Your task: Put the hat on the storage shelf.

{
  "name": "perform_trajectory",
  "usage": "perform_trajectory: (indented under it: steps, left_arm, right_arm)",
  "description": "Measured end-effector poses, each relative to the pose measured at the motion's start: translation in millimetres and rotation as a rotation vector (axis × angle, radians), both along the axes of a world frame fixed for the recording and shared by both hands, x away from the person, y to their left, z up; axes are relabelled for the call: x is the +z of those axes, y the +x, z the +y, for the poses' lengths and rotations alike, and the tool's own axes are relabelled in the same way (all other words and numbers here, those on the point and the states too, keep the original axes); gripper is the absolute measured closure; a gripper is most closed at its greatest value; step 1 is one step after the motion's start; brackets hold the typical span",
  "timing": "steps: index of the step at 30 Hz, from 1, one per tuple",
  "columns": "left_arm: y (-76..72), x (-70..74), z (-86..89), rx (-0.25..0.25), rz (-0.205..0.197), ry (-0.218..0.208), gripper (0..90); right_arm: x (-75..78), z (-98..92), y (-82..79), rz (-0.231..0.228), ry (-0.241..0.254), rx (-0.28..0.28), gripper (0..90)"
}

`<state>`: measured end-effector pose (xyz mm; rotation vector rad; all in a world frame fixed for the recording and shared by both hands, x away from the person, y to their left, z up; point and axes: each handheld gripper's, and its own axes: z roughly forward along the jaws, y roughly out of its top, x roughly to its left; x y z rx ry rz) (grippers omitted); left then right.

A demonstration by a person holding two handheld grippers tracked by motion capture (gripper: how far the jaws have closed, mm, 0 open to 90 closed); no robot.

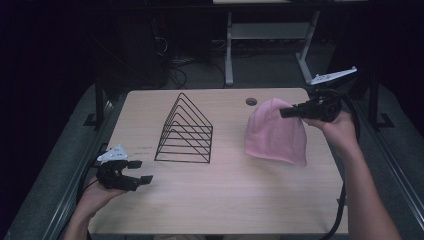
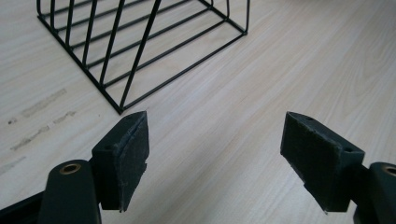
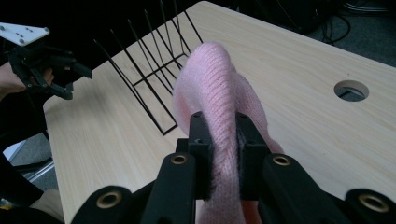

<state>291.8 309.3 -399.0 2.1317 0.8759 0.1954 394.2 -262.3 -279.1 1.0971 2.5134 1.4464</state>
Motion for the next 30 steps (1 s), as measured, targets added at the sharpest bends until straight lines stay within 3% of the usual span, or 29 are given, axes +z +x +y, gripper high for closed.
perform_trajectory:
  steps: [13, 30]
  left_arm:
    - [3.9, 28.5, -4.8, -0.032, -0.022, 0.008, 23.7]
    - [14.3, 71.7, -18.0, -0.116, -0.054, 0.028, 23.7]
  right_arm:
    - [25.5, 14.2, 0.7, -0.042, 0.000, 0.045, 79.6]
    - [63.2, 39.1, -3.1, -0.098, 0.000, 0.117, 79.6]
